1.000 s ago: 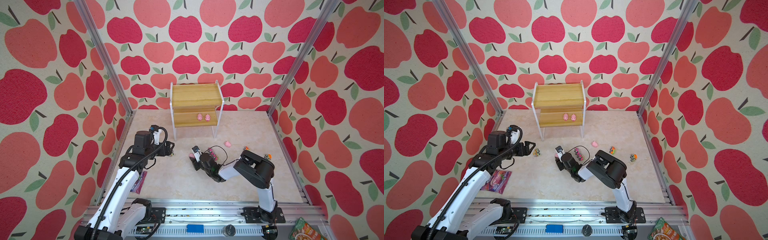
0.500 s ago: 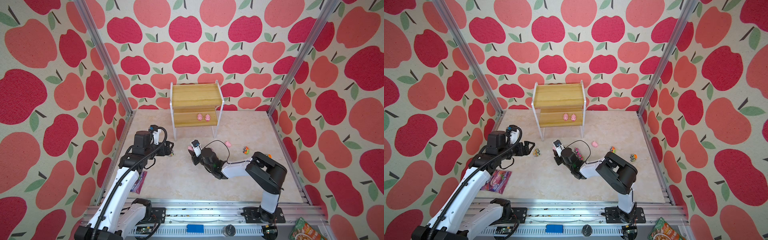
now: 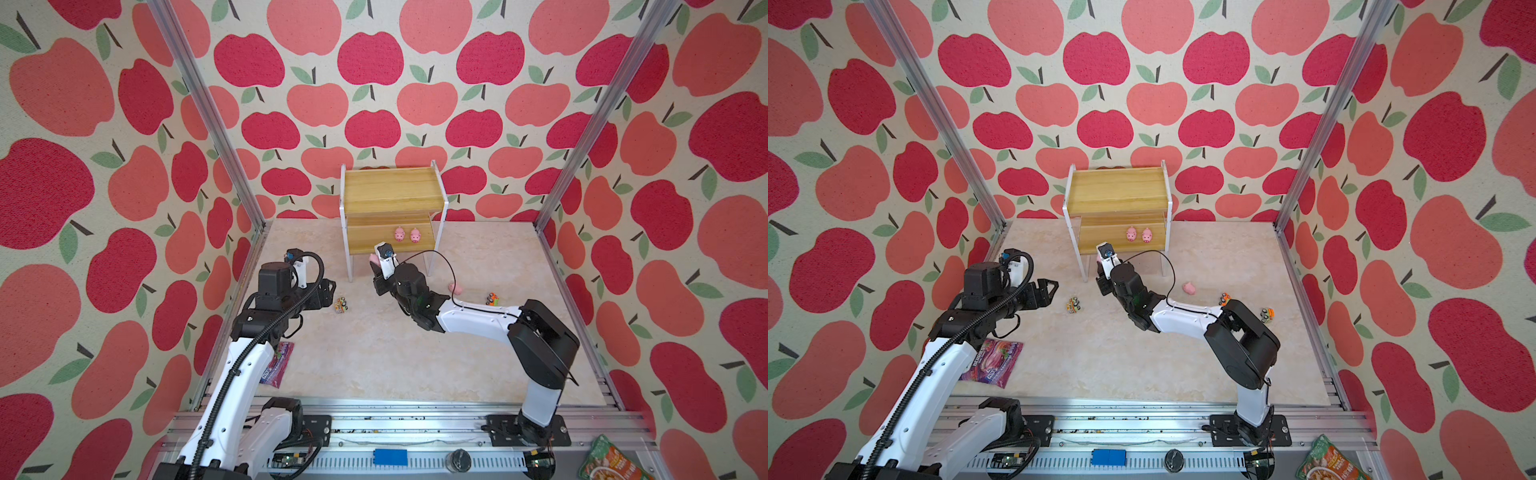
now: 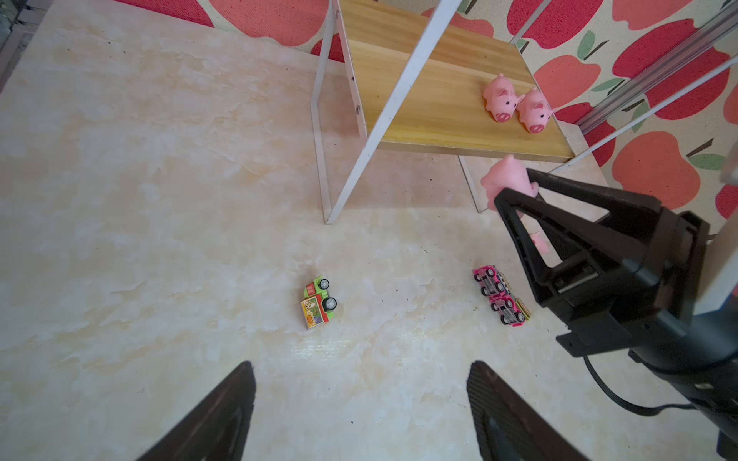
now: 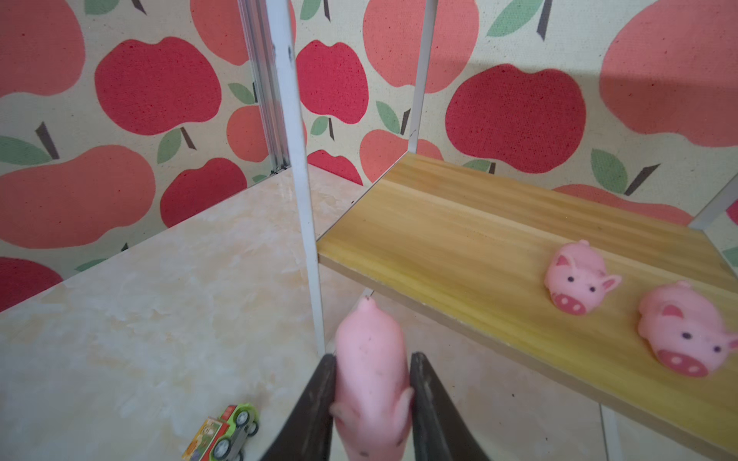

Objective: Organize plastic toys on shelves
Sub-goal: Pick up the plastic toy from the center of the table, then place the plastic toy on the shelf.

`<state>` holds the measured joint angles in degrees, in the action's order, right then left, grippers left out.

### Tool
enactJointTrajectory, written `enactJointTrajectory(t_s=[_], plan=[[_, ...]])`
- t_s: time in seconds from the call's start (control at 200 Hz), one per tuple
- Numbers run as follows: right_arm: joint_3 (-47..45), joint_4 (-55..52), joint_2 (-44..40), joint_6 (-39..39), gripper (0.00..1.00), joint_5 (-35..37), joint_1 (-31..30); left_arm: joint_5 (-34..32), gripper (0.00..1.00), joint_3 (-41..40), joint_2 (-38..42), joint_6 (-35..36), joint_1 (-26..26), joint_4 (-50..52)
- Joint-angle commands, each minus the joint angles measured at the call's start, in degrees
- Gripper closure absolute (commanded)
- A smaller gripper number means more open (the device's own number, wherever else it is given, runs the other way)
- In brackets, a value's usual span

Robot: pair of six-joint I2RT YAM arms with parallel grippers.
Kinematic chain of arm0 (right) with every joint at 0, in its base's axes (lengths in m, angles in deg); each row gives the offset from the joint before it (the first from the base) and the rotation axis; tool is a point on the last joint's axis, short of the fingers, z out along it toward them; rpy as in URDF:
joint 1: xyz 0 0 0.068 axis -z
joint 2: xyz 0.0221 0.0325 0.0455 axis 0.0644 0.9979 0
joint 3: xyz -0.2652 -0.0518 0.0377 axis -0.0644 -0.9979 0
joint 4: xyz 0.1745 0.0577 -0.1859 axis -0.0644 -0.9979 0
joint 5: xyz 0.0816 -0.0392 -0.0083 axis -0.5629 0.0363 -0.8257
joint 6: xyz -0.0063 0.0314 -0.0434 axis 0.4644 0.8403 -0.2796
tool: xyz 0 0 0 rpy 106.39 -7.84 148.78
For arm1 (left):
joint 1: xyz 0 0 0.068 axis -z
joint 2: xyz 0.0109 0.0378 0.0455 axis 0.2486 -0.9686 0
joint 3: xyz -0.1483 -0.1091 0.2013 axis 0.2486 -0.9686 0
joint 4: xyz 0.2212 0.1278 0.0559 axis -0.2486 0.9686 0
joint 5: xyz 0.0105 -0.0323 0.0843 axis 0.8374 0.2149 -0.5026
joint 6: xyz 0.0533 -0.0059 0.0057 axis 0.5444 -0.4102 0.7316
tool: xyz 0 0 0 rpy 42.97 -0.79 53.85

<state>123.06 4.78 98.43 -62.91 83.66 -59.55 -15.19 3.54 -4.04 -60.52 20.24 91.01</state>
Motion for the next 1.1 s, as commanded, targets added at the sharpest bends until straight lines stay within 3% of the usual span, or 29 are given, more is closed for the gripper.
enactJointTrajectory(t_s=[0.0,0.3,1.091], plan=[[5.4,-5.1,3.4,0.2,0.67,4.3,0.9,-0.7,0.14,0.2,0.9,1.1,-0.3,0.6],[16.1,-8.6,10.2,1.9,0.67,10.1,2.5,-0.4,0.15,0.2,1.4,1.0,-0.3,0.6],[32.1,-18.6,19.2,5.2,0.67,10.7,5.1,0.3,0.15,-0.3,2.2,1.0,0.2,0.6]])
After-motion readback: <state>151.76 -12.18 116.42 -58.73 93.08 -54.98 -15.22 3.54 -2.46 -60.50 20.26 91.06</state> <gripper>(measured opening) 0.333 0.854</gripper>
